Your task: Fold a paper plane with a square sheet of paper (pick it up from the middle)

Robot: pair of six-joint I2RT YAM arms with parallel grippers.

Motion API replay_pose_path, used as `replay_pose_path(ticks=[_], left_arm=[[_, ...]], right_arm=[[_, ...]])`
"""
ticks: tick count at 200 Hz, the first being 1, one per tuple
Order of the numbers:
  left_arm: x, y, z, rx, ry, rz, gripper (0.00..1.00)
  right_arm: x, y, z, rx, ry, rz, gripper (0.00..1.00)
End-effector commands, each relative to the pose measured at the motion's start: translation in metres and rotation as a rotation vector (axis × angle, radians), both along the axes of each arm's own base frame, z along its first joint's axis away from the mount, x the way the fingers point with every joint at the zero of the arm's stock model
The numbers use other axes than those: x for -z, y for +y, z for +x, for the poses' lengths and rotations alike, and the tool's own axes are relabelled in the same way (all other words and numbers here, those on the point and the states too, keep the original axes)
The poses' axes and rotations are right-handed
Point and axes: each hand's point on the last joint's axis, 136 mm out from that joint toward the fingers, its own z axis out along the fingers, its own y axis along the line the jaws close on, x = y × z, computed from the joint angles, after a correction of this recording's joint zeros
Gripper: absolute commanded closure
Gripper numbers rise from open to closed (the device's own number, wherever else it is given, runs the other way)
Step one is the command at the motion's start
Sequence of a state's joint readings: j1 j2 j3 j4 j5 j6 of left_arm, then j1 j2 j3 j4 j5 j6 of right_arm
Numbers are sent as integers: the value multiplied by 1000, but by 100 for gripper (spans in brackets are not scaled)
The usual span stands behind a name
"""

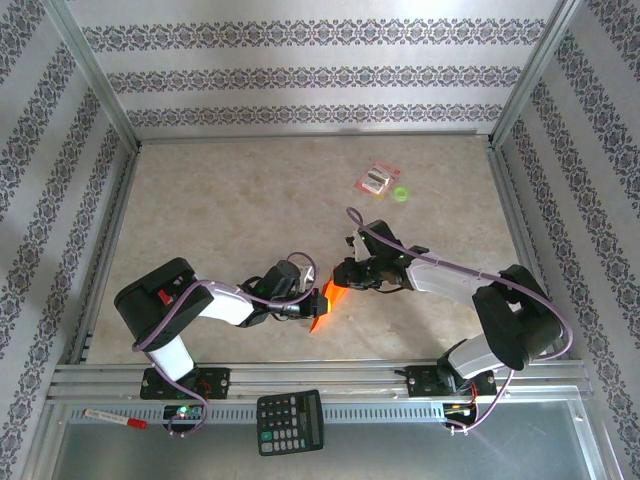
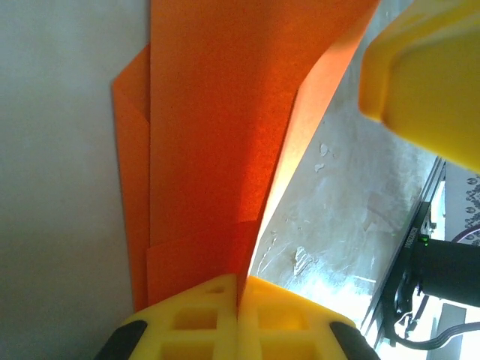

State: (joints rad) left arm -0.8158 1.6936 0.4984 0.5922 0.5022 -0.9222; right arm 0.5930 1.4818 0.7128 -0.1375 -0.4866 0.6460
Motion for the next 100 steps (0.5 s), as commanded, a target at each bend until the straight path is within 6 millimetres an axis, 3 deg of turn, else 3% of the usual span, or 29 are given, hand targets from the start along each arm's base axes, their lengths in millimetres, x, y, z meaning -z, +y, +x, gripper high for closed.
replay_pose_path(ticks=[1, 100], left_arm=[[4, 4, 1, -19, 23, -21, 100], [13, 8, 2, -39, 60, -8, 100]], right_arm=[[-2, 5, 3, -25, -35, -11, 83], [6, 7, -10, -54, -26, -25, 86]])
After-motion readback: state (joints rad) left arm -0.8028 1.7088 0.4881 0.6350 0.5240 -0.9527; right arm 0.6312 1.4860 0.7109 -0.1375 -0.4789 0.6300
